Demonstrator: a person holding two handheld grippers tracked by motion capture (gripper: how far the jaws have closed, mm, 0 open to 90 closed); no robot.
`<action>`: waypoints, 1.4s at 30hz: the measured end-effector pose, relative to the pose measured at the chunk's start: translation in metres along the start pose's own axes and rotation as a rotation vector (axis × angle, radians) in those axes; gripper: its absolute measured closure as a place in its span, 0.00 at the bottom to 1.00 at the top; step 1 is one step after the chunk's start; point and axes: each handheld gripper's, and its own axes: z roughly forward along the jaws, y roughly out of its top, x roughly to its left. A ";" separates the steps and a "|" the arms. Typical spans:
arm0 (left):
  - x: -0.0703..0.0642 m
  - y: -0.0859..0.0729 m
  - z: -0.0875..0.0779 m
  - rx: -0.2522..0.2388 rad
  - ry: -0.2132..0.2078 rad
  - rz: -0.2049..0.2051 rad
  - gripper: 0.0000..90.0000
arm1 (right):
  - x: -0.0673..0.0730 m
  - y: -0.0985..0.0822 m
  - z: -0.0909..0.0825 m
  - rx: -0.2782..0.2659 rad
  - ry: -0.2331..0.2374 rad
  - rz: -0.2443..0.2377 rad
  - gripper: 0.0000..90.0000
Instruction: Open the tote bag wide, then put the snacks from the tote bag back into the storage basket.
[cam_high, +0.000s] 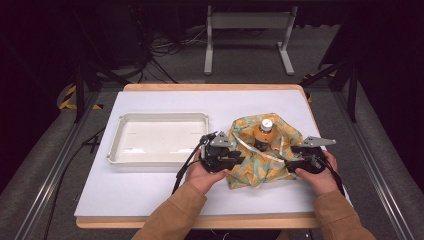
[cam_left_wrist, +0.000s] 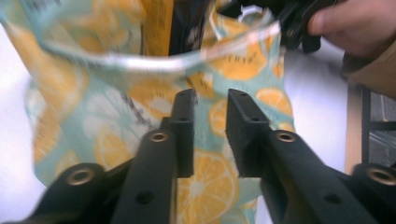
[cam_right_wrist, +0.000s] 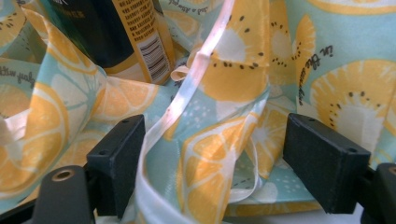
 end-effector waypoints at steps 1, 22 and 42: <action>0.001 0.004 -0.002 -0.015 -0.009 0.002 0.76 | 0.000 0.000 0.000 0.001 0.004 0.001 0.25; 0.019 0.049 -0.011 -0.212 -0.002 0.030 0.49 | -0.002 0.005 -0.030 -0.198 0.069 0.003 0.24; 0.023 0.068 0.017 -0.249 -0.034 0.027 0.48 | 0.001 0.013 -0.050 -0.320 0.094 -0.020 0.26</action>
